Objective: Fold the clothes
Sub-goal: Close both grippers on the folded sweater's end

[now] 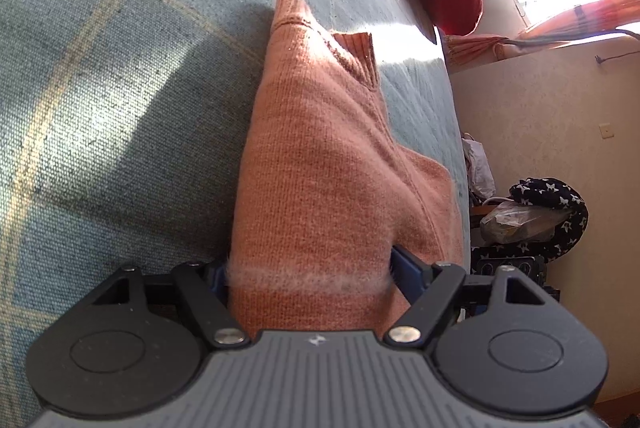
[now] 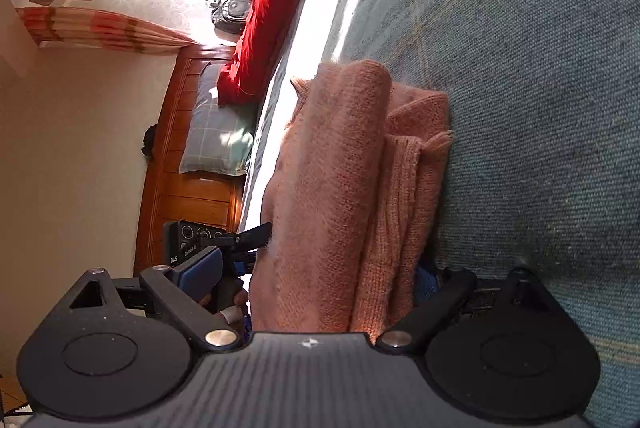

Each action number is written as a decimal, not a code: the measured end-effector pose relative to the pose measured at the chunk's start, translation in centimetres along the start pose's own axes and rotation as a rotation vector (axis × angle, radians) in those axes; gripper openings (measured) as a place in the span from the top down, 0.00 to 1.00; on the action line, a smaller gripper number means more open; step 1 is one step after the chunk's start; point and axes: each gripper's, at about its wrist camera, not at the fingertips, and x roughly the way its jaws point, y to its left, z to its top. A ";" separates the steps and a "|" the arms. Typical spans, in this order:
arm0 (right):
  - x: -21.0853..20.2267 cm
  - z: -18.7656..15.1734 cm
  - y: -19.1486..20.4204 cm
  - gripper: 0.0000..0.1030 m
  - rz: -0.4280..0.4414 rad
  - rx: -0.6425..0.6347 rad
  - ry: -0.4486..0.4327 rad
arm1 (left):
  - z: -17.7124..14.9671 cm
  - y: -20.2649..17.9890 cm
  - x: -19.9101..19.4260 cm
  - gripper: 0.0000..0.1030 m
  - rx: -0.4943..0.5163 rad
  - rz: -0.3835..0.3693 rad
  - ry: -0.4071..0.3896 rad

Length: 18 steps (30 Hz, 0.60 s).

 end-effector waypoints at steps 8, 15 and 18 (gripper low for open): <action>0.8 -1.5 1.9 0.04 -0.106 -0.083 -0.023 | 0.5 0.6 0.1 0.24 0.042 -0.026 0.014; -0.5 -2.5 0.5 0.38 -0.158 -0.038 -0.072 | 0.5 0.6 -0.5 0.25 0.090 -0.037 0.059; -0.2 -3.0 0.7 0.38 -0.178 -0.047 -0.103 | 1.2 1.2 0.0 0.26 0.099 -0.064 0.076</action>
